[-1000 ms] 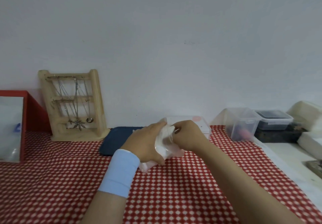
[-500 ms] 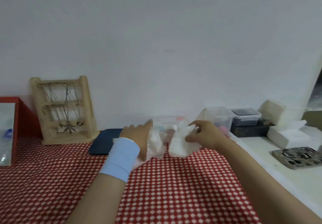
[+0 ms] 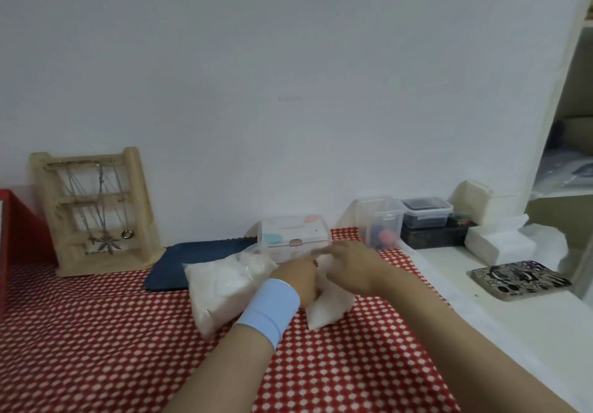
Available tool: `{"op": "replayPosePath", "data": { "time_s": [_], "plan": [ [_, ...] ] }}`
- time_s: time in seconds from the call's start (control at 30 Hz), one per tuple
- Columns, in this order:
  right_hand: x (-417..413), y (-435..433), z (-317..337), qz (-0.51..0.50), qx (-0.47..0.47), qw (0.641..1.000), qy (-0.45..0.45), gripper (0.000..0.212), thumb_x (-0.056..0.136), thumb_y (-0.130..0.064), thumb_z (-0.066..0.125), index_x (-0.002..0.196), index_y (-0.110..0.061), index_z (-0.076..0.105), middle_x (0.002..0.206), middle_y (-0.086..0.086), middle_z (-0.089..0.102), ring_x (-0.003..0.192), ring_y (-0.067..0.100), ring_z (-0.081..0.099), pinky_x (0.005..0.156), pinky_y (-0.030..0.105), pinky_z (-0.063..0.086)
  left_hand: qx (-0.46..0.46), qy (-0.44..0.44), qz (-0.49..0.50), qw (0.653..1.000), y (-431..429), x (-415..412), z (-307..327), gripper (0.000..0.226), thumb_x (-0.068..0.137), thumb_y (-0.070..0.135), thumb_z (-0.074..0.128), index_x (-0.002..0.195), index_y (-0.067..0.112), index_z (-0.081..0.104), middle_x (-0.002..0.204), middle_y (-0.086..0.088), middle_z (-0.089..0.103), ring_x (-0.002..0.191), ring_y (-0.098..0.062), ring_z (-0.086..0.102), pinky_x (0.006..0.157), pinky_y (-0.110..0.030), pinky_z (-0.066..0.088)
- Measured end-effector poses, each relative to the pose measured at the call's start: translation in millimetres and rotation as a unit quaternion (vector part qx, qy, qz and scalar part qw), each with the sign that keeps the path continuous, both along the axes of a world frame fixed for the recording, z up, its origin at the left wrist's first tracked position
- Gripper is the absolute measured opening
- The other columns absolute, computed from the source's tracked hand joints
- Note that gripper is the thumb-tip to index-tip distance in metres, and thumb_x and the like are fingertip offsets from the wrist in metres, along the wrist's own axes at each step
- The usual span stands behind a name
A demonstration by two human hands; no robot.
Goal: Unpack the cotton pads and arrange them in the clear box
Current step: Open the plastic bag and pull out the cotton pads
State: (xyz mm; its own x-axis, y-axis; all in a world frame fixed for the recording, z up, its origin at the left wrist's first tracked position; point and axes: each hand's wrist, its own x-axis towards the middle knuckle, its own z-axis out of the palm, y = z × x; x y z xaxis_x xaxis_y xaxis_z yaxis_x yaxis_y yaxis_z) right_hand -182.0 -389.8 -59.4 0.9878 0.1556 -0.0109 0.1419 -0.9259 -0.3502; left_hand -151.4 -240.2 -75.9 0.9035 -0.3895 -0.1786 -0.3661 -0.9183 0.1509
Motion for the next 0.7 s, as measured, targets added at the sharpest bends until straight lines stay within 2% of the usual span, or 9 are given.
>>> {"op": "replayPosePath", "data": {
  "time_s": [0.07,0.17,0.23,0.3,0.4,0.5,0.57,0.6,0.7],
  "plan": [
    [2,5,-13,0.020,0.003,0.998,0.061,0.055,0.096,-0.031,0.045,0.151,-0.027,0.042,0.160,0.001,0.037,0.145,0.023,0.035,0.120,0.050,0.026,0.031,-0.021,0.003,0.999,0,0,0,0.034,0.097,0.013,0.057,0.131,0.008,0.060,0.127,-0.012,0.064,0.114,-0.028,0.063,0.099,-0.036,0.052],
    [13,3,-24,-0.006,-0.059,0.995,0.080,0.048,0.101,-0.035,0.041,0.148,-0.022,0.043,0.155,0.003,0.045,0.140,0.025,0.042,0.118,0.053,0.024,-0.025,-0.087,-0.007,0.996,4,-4,11,0.034,0.095,0.007,0.057,0.128,0.014,0.062,0.131,-0.009,0.059,0.115,-0.026,0.061,0.099,-0.038,0.052],
    [15,4,-21,0.002,-0.076,0.995,0.057,0.057,0.102,-0.040,0.041,0.156,-0.025,0.029,0.159,0.004,0.039,0.146,0.026,0.034,0.121,0.056,0.017,-0.078,-0.122,-0.020,0.989,11,-11,26,0.042,0.099,0.011,0.055,0.140,0.018,0.054,0.143,-0.005,0.052,0.129,-0.025,0.052,0.108,-0.039,0.045],
    [16,7,-12,0.019,-0.064,0.997,0.029,0.061,0.104,-0.040,0.035,0.161,-0.026,0.017,0.166,0.004,0.026,0.153,0.025,0.020,0.123,0.057,0.012,-0.076,-0.184,-0.025,0.980,24,-17,39,0.046,0.102,0.017,0.052,0.148,0.023,0.046,0.148,-0.002,0.049,0.135,-0.023,0.045,0.111,-0.039,0.040],
    [20,14,-2,0.023,-0.037,0.999,-0.002,0.057,0.106,-0.041,0.023,0.161,-0.030,0.015,0.169,0.000,0.014,0.156,0.022,0.011,0.123,0.058,0.008,-0.067,-0.245,0.023,0.967,49,-16,45,0.047,0.101,0.031,0.052,0.146,0.022,0.042,0.145,-0.003,0.047,0.132,-0.024,0.042,0.109,-0.039,0.037],
    [26,24,-9,0.041,-0.017,0.998,0.040,0.050,0.105,-0.043,0.027,0.153,-0.035,0.037,0.163,-0.002,0.033,0.149,0.022,0.031,0.122,0.053,0.023,-0.022,-0.190,0.108,0.976,72,-13,38,0.077,0.088,0.059,0.059,0.149,0.020,0.032,0.145,-0.006,0.041,0.133,-0.028,0.040,0.108,-0.044,0.038],
    [26,31,-12,0.046,-0.075,0.993,0.082,0.042,0.104,-0.042,0.037,0.140,-0.033,0.056,0.151,-0.002,0.051,0.136,0.022,0.047,0.117,0.050,0.032,0.017,-0.111,0.141,0.984,83,-11,28,0.102,0.075,0.072,0.065,0.154,0.022,0.024,0.149,-0.007,0.037,0.138,-0.031,0.038,0.111,-0.049,0.035],
    [26,33,-11,0.039,-0.110,0.991,0.065,0.039,0.104,-0.043,0.039,0.135,-0.032,0.061,0.146,-0.003,0.056,0.132,0.022,0.051,0.117,0.051,0.031,0.028,-0.087,0.143,0.985,85,-11,24,0.105,0.070,0.076,0.065,0.153,0.024,0.025,0.148,-0.006,0.040,0.137,-0.032,0.040,0.111,-0.050,0.034],
    [25,46,4,0.017,-0.168,0.980,-0.103,0.036,0.104,-0.040,0.042,0.134,-0.035,0.061,0.141,-0.005,0.060,0.129,0.021,0.054,0.114,0.051,0.027,0.062,-0.106,0.102,0.987,98,-4,15,0.089,0.073,0.071,0.068,0.146,0.029,0.037,0.139,-0.002,0.052,0.128,-0.029,0.049,0.107,-0.048,0.037]
  ]
}}
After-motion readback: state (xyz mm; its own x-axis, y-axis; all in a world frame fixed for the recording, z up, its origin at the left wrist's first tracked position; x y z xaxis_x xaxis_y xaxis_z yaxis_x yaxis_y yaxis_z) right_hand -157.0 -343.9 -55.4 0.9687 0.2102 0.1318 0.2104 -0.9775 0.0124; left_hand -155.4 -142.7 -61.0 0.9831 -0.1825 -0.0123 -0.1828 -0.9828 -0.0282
